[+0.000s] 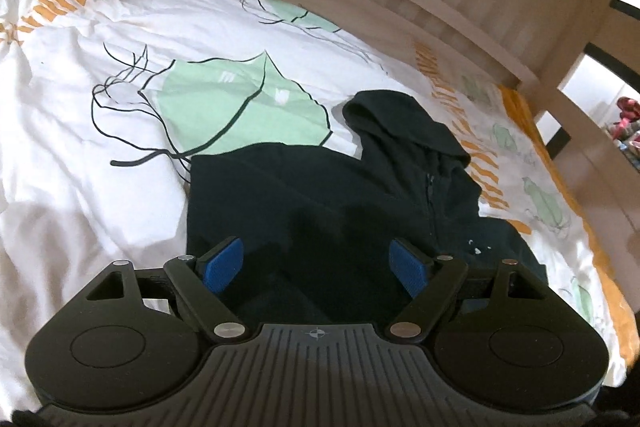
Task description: Fold large clothes
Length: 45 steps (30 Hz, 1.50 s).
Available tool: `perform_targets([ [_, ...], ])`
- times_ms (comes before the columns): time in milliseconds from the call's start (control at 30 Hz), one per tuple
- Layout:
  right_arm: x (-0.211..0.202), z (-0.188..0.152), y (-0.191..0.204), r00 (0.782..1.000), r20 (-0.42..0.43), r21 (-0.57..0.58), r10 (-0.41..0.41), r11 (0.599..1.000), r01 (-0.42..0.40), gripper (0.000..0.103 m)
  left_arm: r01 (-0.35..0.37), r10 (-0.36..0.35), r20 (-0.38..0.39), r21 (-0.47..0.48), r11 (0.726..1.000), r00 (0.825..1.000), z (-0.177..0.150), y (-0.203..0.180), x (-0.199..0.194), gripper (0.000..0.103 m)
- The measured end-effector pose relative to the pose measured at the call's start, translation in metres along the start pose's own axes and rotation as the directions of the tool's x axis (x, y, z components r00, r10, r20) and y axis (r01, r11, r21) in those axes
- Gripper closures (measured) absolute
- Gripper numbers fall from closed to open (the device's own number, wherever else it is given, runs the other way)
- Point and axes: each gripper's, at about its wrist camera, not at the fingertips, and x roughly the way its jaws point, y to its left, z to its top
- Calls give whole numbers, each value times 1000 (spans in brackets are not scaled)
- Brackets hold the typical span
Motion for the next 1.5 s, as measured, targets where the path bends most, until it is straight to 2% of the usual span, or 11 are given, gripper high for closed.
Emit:
perform_targets([
  [133, -29, -13, -14, 1000, 11, -11, 6, 1000, -6, 30, 13, -12, -17, 7, 1000, 1000, -4, -3, 7, 24],
  [367, -77, -26, -62, 991, 80, 64, -108, 993, 103, 30, 65, -65, 9, -49, 997, 998, -4, -1, 4, 24],
  [467, -90, -20, -88, 976, 118, 121, -185, 978, 170, 29, 86, -83, 41, -65, 994, 996, -1, 2, 2, 23],
  [567, -95, -14, -110, 956, 140, 173, -259, 957, 234, 29, 103, -101, 28, -97, 990, 995, -1, 8, 5, 23],
  [733, -85, -23, -132, 931, 104, 161, -351, 929, 332, 26, 121, -127, -29, -170, 978, 991, -5, 15, 18, 23],
  [900, -73, -45, -134, 971, -66, 145, -228, 961, 236, 26, 59, -69, -102, -98, 993, 992, -14, 9, 30, 23],
  [1033, -69, -50, -115, 962, -139, 24, -235, 970, 240, 25, 43, -53, -132, -76, 996, 990, -21, 9, 37, 23],
  [1167, -72, -48, -114, 964, -155, 38, -216, 974, 224, 22, 66, -67, -133, -11, 998, 989, -23, 3, 40, 25],
  [1267, -76, -54, -116, 965, -151, 51, -214, 973, 224, 22, 75, -73, -126, 8, 997, 989, -26, 1, 41, 45],
  [1433, -72, -54, -123, 967, -147, 92, -206, 971, 220, 20, 90, -86, -83, 37, 995, 993, -26, -4, 37, 91],
  [1500, -71, -53, -121, 967, -153, 91, -204, 971, 219, 18, 92, -90, -24, 92, 992, 996, -21, -12, 28, 92],
])
